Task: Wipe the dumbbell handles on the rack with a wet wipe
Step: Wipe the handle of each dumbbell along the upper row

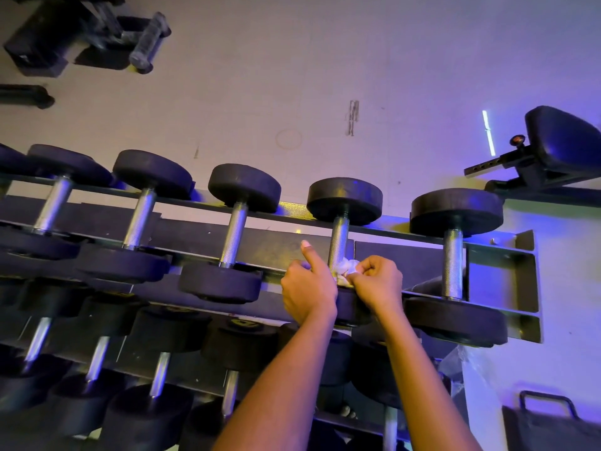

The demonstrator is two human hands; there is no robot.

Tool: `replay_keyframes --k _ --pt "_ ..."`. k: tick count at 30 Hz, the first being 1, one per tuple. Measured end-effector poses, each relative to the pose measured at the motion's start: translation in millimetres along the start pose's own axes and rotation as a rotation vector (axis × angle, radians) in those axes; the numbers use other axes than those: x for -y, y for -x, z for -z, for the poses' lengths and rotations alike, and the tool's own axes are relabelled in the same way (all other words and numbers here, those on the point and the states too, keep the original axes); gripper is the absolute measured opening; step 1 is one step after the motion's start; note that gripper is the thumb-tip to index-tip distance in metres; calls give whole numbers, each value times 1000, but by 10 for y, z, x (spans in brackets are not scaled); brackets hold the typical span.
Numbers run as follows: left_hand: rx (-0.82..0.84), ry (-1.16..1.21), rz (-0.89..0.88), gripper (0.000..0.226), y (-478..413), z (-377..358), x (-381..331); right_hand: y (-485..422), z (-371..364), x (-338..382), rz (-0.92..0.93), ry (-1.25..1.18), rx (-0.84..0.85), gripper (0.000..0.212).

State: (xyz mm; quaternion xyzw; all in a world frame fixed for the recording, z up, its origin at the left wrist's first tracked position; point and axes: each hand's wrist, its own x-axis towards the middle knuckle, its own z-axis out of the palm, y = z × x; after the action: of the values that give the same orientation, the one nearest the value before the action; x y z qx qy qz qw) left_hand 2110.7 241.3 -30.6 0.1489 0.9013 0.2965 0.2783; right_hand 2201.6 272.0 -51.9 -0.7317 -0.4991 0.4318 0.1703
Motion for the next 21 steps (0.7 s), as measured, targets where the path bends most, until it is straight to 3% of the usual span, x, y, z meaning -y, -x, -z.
replay_keyframes --k 10,21 --pt "-6 21 1 62 0 -6 2 -454 -57 455 103 -269 -211 15" --pt "-12 58 -1 61 -7 -29 17 25 -36 -69 62 -96 -8 18"
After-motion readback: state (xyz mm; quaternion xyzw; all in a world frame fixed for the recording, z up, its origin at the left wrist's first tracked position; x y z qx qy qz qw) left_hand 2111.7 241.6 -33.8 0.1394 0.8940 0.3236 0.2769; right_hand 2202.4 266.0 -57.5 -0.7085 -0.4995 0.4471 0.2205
